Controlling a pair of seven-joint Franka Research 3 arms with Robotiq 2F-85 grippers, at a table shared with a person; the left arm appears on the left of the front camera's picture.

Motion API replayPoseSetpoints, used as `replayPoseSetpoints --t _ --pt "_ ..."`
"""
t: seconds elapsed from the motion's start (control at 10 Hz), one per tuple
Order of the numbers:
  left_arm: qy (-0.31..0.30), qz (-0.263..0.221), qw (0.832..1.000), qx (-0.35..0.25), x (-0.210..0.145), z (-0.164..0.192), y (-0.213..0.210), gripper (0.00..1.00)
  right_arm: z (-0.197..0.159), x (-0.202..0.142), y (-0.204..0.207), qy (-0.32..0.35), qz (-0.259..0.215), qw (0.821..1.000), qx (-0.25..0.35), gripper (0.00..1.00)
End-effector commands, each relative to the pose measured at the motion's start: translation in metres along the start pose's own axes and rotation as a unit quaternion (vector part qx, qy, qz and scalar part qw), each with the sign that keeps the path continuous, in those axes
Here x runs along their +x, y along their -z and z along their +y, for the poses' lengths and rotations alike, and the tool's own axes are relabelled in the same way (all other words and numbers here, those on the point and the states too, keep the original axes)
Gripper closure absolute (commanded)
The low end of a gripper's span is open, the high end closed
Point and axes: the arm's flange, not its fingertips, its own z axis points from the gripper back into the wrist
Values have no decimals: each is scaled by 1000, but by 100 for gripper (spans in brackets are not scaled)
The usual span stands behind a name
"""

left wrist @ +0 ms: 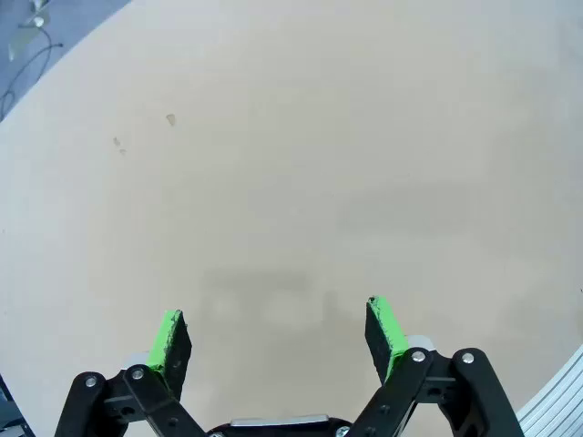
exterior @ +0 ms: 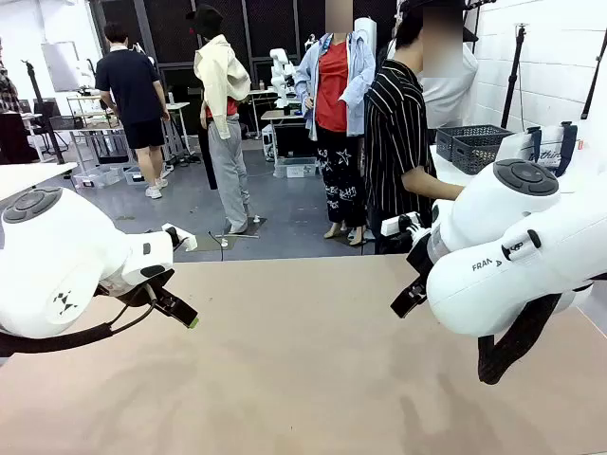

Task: Transfer purchased items from the store into the shopping bag.
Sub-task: Open the Reusable shopping bag in the center of the table.

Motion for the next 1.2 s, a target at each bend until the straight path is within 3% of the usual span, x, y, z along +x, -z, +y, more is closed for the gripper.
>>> replayPoseSetpoints --t 0.0,1.1 --pt "0 0 1000 0 0 0 0 0 0 0 0 0 0 1000 0 0" --pt "0 0 1000 0 0 0 0 0 0 0 0 0 0 1000 0 0"
